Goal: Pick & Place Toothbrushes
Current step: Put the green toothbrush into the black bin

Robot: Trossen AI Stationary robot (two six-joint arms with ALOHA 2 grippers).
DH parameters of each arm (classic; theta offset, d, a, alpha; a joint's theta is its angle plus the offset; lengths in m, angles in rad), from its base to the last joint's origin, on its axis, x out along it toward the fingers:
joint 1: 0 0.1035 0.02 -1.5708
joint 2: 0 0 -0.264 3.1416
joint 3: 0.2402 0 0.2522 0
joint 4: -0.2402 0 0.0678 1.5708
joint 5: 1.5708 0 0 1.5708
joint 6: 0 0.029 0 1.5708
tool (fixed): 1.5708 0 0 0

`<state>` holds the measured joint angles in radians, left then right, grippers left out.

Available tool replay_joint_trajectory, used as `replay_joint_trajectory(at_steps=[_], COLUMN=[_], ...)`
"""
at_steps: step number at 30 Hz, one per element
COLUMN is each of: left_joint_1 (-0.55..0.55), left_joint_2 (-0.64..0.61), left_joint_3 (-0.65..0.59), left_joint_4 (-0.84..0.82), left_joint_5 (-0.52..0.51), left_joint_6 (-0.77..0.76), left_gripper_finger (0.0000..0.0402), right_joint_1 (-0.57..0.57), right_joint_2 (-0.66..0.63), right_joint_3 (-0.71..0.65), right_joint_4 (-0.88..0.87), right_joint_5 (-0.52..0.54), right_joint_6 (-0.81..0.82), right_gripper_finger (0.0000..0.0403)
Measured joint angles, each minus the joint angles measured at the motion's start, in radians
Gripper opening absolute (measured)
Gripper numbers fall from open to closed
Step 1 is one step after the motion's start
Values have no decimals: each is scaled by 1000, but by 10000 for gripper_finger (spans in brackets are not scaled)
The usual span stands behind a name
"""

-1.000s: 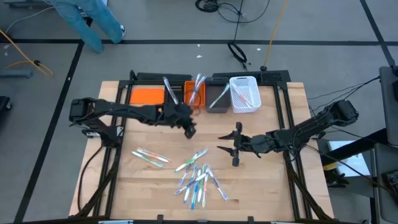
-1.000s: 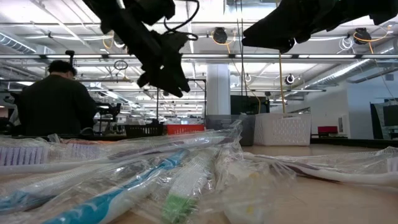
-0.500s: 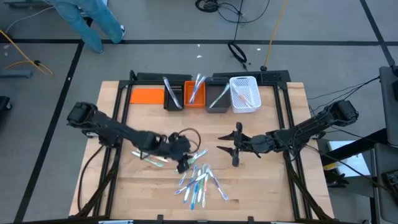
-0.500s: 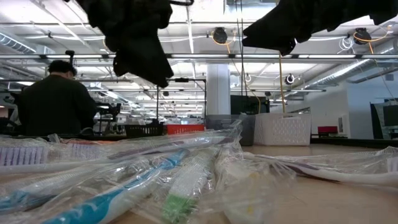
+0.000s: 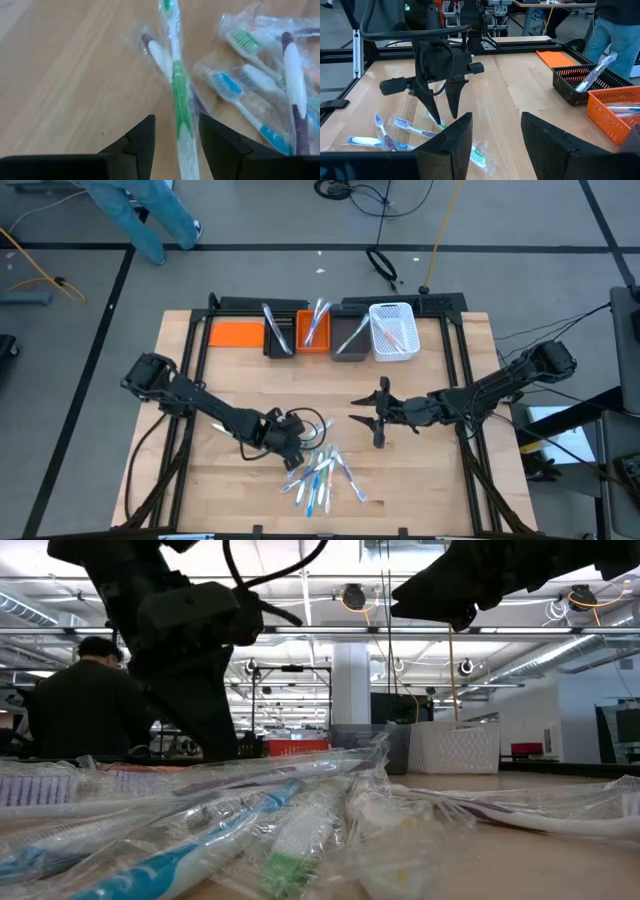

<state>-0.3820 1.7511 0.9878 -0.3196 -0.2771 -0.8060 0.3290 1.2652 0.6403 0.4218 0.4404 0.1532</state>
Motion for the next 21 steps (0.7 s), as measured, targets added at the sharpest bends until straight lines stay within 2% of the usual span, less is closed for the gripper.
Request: replay_joint_trajectory(at_steps=[8,11,16,21], left_joint_1=[2,2,2,2], left_joint_2=[31,35,37,37], left_joint_3=[1,2,0,0], left_joint_4=[17,22,20,16], left_joint_5=[21,24,46,25], left_joint_6=[-44,-53,-64,-79], left_gripper_finger=[147,114,19,4], right_joint_1=[0,0,0,0], right_joint_2=[0,0,0,0], right_joint_3=[0,0,0,0], right_joint_4=[-10,-15,-15,-15], right_joint_5=[0,0,0,0], right_joint_6=[0,0,0,0], right_gripper_finger=[160,160,160,160])
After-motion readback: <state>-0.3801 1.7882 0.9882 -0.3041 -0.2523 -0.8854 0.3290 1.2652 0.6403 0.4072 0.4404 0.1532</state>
